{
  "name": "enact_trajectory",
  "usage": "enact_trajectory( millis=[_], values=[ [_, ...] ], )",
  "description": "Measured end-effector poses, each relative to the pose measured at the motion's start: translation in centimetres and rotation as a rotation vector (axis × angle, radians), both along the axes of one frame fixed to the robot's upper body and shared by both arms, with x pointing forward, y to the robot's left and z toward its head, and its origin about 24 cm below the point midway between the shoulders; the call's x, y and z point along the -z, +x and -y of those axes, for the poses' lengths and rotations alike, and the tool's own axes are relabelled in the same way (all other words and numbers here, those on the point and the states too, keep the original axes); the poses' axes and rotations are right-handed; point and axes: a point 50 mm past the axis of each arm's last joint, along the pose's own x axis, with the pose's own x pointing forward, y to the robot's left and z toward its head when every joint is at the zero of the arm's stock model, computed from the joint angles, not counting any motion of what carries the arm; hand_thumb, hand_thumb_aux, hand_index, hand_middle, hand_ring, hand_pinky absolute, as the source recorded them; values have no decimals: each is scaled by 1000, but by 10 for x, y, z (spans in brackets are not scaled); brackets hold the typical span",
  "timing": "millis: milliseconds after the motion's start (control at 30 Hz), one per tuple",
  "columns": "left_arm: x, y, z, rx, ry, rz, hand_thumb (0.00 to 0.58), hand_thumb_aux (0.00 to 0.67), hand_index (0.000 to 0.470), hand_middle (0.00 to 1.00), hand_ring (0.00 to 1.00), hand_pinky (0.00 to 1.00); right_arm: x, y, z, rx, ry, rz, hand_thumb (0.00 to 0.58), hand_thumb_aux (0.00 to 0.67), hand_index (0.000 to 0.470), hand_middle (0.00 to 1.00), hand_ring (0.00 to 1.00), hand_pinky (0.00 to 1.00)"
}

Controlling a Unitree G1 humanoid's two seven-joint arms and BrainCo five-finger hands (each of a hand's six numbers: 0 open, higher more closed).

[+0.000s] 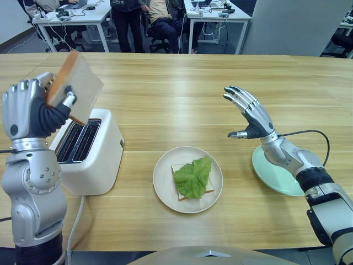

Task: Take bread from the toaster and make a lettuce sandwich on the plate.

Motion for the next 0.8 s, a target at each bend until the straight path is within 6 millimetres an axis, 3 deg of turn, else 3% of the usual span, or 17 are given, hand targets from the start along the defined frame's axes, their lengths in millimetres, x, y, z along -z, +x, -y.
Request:
enact_trajectory(
  millis=[133,233,433,700,800],
  values=[
    [-15,3,11,64,26,67,580,670,460,1000,1000,1000,1,1,-1,5,3,-3,0,0,0,0,0,0],
    [-13,12,35,250,-33,36,580,670,460,1000,1000,1000,2,1,1,13,4,-9,0,0,0,0,0,0],
    [39,37,87,707,-254,-327,580,670,460,1000,1000,1000,2,2,3,24,7,-9,0,0,0,0,0,0],
    [123,69,103,1007,-576,-880,580,670,460,1000,1000,1000,2,2,6,34,13,-6,0,0,0,0,0,0],
    [143,74,109,1072,-640,-1022,580,670,460,1000,1000,1000,2,-1,5,-6,9,-10,0,0,0,0,0,0]
  ],
)
